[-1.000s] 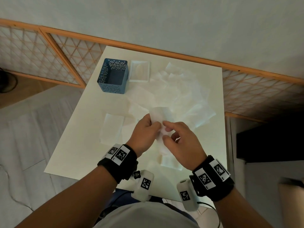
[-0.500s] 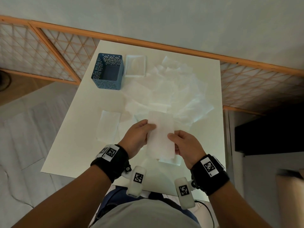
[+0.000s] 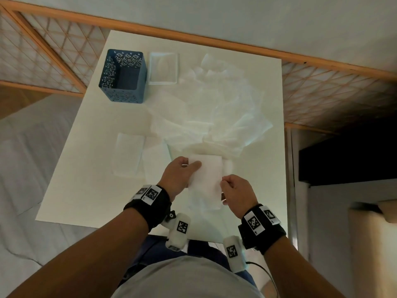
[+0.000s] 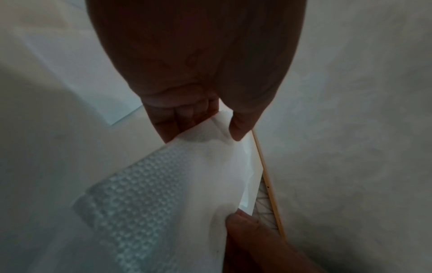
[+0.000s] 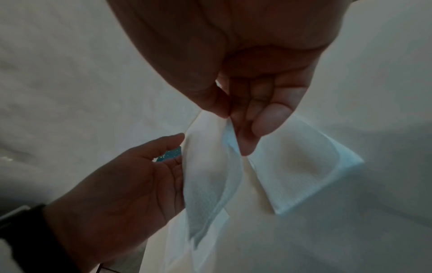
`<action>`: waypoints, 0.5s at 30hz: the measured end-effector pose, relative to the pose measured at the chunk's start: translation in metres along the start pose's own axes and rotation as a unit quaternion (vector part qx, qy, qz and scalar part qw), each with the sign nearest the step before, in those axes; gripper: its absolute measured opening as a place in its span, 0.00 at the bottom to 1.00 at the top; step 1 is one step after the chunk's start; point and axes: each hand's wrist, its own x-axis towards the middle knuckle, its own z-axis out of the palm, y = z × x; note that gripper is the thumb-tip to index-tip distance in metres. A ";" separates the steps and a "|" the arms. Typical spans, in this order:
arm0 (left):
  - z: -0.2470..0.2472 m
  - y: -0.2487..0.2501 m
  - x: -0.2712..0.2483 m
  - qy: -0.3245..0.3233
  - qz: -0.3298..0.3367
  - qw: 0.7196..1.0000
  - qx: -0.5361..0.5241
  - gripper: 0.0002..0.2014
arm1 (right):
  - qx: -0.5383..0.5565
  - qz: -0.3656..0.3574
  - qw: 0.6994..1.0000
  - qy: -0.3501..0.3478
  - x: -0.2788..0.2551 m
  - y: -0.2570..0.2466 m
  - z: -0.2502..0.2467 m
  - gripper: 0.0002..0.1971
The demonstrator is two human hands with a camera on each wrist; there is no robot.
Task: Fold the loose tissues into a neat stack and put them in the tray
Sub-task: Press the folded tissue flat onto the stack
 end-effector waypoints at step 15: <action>0.038 -0.025 0.040 0.015 -0.009 0.998 0.062 0.17 | -0.001 0.046 0.998 0.049 0.033 0.043 -0.003 0.04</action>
